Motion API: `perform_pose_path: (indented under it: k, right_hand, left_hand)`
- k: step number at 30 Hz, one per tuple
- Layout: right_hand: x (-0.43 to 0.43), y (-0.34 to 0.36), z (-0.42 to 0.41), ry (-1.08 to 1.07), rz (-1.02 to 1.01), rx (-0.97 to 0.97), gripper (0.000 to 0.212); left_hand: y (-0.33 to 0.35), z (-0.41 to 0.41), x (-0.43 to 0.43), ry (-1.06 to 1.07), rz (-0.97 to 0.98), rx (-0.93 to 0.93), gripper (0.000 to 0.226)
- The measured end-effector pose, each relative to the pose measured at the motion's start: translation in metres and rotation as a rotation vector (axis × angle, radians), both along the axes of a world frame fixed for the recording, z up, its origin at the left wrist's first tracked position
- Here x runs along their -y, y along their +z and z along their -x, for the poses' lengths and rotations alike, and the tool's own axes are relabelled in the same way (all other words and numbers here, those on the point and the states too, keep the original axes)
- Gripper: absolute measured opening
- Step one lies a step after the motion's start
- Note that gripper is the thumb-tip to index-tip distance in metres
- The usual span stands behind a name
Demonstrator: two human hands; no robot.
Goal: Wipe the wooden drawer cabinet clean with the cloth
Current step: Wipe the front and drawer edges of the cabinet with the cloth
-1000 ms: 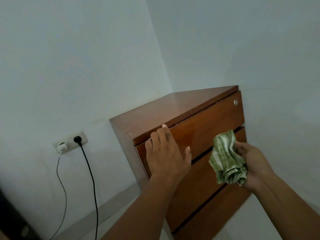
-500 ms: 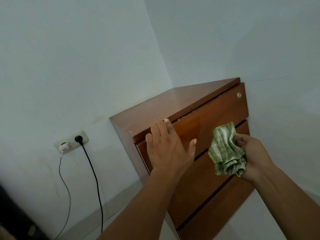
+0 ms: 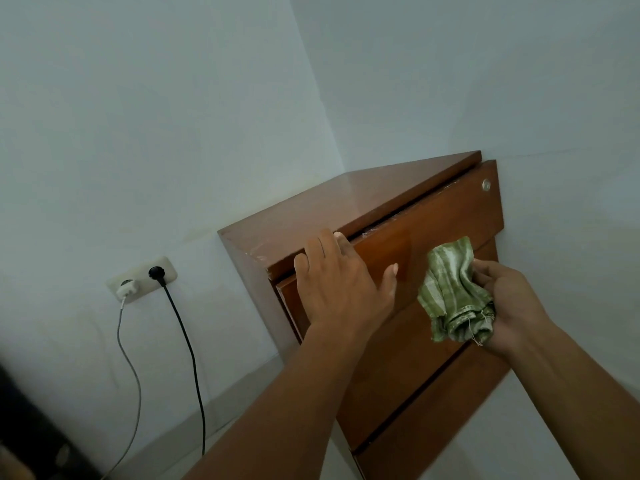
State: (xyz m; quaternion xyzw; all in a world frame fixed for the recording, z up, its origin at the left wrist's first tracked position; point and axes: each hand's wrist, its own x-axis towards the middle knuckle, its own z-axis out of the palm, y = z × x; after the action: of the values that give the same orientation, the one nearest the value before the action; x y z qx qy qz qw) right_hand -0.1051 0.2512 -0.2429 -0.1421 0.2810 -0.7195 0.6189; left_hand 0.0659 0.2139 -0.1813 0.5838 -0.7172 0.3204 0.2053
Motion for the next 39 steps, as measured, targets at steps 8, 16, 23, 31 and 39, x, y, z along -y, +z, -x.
perform_pose_path:
  k: [8, 16, 23, 31, 39]
  right_hand:
    - [-0.008, 0.008, 0.000, -0.005, 0.007, 0.001, 0.042]
    - [-0.012, 0.011, -0.001, -0.025, -0.007, 0.010, 0.041]
    - [-0.020, 0.030, 0.006, -0.123, 0.020, -0.003, 0.034]
    - [-0.044, 0.083, -0.003, -0.428, 0.035, -0.387, 0.019]
    - [-0.041, 0.078, -0.068, -0.617, 0.382, -1.617, 0.036]
  left_hand:
    - [-0.009, -0.003, -0.004, -0.070, -0.074, -0.052, 0.087]
    - [-0.003, 0.007, -0.006, -0.004, -0.122, -0.066, 0.090]
    - [0.008, 0.011, -0.023, -0.085, -0.139, -0.099, 0.084]
    - [0.020, -0.022, -0.042, -0.335, -0.145, -0.057, 0.075]
    - [0.015, -0.075, -0.053, -0.463, -0.054, -0.206, 0.046]
